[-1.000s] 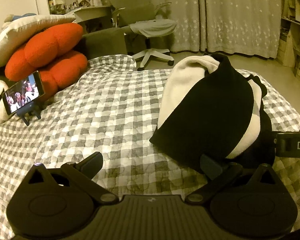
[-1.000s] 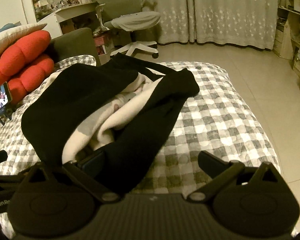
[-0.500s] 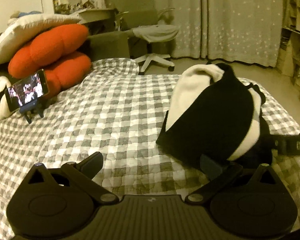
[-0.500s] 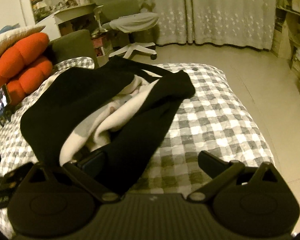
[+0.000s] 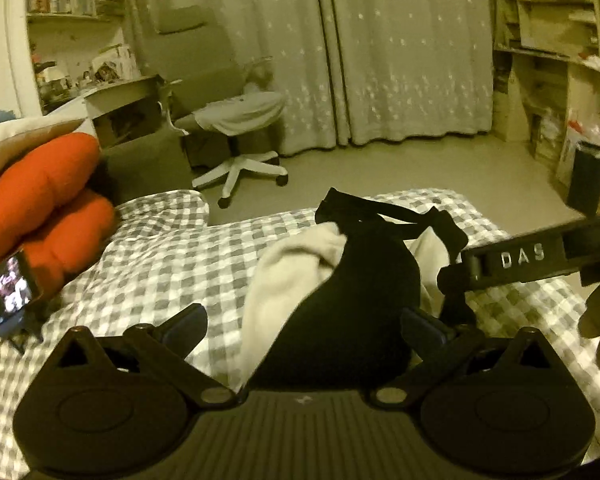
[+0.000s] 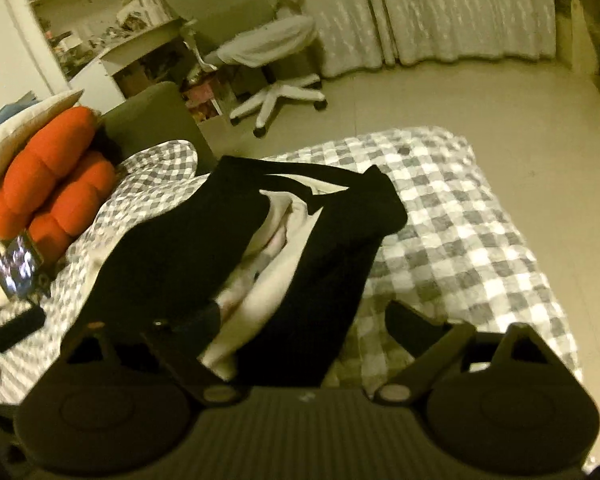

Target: Fold clothes

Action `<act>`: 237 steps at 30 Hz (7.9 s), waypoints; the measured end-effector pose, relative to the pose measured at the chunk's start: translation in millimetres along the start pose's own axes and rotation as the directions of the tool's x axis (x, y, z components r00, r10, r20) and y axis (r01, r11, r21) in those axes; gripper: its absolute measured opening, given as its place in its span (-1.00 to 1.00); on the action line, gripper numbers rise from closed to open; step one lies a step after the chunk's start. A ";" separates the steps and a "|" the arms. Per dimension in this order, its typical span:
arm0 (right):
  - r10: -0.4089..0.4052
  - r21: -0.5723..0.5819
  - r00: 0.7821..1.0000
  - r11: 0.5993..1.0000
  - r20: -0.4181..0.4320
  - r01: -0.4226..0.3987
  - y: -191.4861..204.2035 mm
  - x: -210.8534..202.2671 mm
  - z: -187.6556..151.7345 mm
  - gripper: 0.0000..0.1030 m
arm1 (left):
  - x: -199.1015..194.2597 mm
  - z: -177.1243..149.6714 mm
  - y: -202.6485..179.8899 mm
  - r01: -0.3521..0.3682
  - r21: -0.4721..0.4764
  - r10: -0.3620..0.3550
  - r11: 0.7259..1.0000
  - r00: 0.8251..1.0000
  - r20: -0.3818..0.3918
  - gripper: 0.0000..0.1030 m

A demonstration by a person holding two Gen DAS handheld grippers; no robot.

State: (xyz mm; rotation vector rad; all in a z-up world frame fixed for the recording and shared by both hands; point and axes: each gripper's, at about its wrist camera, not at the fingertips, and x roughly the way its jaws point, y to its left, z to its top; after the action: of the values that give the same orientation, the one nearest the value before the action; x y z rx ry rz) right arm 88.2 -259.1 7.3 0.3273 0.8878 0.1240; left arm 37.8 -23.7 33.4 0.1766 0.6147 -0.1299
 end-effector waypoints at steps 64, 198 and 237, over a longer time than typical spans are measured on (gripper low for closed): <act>0.115 -0.549 0.992 0.833 0.055 -0.066 56.3 -10.4 -38.1 -0.68 | -36.3 -8.9 201.2 0.170 -0.322 -0.094 0.931 0.967 0.236 -0.84; -0.342 -0.468 0.889 0.759 0.305 0.453 30.1 126.6 69.8 -0.16 | 148.7 24.1 231.0 -0.262 -0.311 0.284 0.914 0.959 0.025 -0.78; -0.198 -0.403 0.970 0.883 0.144 0.240 -0.4 -27.0 -61.8 -0.08 | -75.6 -192.2 251.6 -0.090 -0.453 0.056 0.887 0.994 -0.089 -0.96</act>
State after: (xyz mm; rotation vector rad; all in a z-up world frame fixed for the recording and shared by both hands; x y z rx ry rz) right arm 23.2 -251.9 -9.0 -0.1697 0.7706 0.0845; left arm -87.6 266.2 -45.1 -0.2554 0.6954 0.0978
